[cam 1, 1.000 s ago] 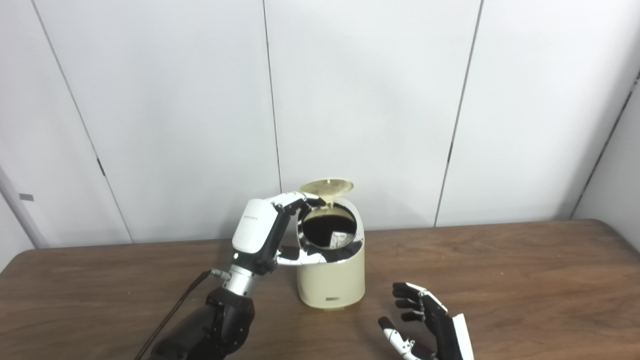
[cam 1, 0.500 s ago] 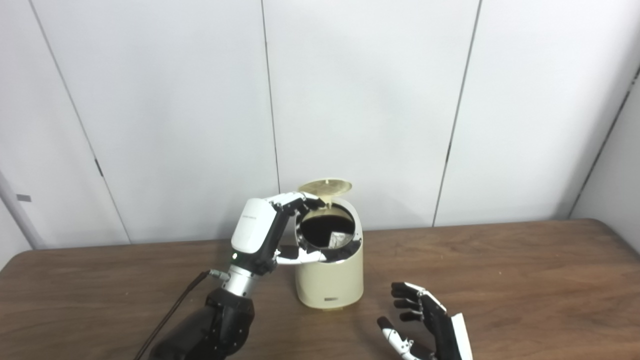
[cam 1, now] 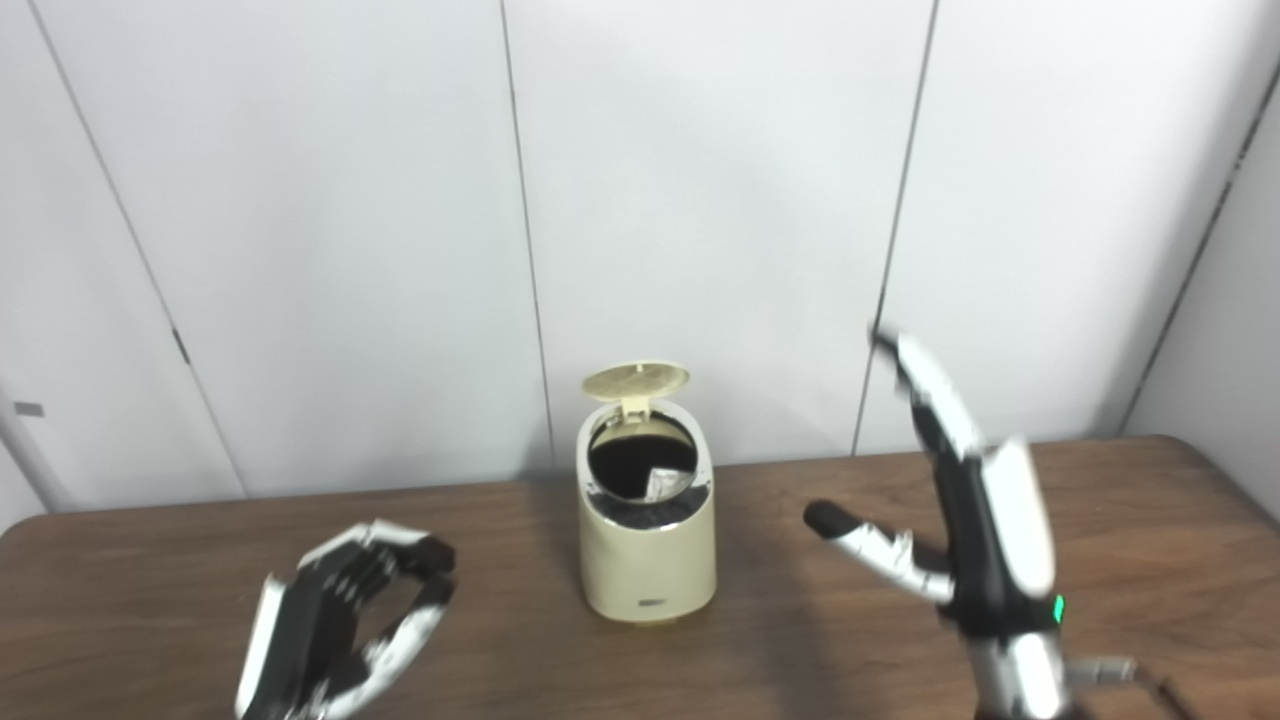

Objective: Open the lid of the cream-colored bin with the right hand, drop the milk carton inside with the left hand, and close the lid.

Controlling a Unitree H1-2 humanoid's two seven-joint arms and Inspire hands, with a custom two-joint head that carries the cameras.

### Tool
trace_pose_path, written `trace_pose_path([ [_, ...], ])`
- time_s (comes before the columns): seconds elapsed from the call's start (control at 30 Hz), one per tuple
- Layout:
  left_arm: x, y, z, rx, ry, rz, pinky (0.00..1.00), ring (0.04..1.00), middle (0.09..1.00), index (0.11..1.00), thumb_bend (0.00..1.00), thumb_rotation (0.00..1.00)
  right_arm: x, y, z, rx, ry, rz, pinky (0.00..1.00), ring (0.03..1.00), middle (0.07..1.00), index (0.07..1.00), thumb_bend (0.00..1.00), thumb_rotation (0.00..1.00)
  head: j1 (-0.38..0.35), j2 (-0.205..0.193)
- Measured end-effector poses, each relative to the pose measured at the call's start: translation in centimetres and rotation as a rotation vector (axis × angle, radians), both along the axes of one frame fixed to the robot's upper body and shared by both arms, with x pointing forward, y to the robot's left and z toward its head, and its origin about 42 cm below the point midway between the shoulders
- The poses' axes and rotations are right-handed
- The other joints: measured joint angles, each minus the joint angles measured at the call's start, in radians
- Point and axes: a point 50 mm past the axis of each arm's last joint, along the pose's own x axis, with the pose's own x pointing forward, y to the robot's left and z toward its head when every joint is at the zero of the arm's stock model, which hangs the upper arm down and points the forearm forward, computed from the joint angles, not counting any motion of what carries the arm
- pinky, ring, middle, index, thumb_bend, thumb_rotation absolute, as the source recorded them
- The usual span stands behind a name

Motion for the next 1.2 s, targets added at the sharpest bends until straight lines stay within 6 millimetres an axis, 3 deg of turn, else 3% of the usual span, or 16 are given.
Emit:
trace_pose_path([
  [0.03,-0.5,0.5,-0.5,-0.009,0.038,0.004,0.72,0.761,0.784,0.797,0.5,0.88,0.2,0.3,1.3,-0.02,-0.015,0.016,0.85,0.951,0.942,0.924,0.7,0.91,0.005,-0.002],
  [0.13,-1.9,1.7,-1.9,-0.019,0.11,-0.001,0.77,0.802,0.827,0.838,0.55,0.96,1.3,0.4,4.9,-0.12,-0.013,0.036,0.88,0.964,0.949,0.937,0.71,0.87,0.011,-0.002],
  [0.3,-3.1,1.8,-3.2,-0.084,0.147,-0.011,0.78,0.803,0.843,0.849,0.57,0.95,2.7,0.5,8.0,-0.249,0.028,0.038,0.84,0.934,0.911,0.904,0.81,0.86,0.015,-0.012],
  [0.33,-3.2,1.6,-3.5,-0.106,0.154,-0.005,0.78,0.808,0.842,0.852,0.52,0.98,3.0,0.6,8.5,-0.263,0.028,0.041,0.78,0.9,0.893,0.885,0.82,0.85,0.014,-0.015],
  [0.47,-4.0,0.3,-4.9,-0.159,0.188,0.01,0.77,0.796,0.82,0.825,0.44,0.97,5.6,1.3,10.1,-0.337,0.064,0.039,0.79,0.911,0.899,0.896,0.78,0.87,0.023,-0.014],
  [0.6,-4.5,-0.2,-5.7,-0.146,0.222,0.033,0.74,0.775,0.81,0.814,0.37,0.92,7.7,2.2,10.5,-0.432,0.142,0.039,0.78,0.902,0.875,0.864,0.75,0.89,0.026,-0.012],
  [0.67,-4.5,-0.2,-5.7,-0.136,0.22,0.048,0.72,0.762,0.8,0.806,0.37,0.91,8.7,2.9,10.6,-0.469,0.201,0.036,0.78,0.904,0.875,0.864,0.78,0.94,0.028,-0.011],
  [0.8,-4.5,-0.6,-5.8,-0.148,0.222,0.07,0.72,0.757,0.79,0.796,0.37,0.92,10.2,4.1,10.7,-0.534,0.272,0.029,0.79,0.897,0.866,0.853,0.8,0.94,0.037,-0.006],
  [1.2,-5.2,-1.9,-5.8,-0.147,0.22,0.075,0.73,0.754,0.786,0.79,0.35,0.95,13.5,4.9,8.2,-0.615,0.44,0.028,0.87,0.927,0.88,0.851,0.79,0.9,0.064,0.008],
])
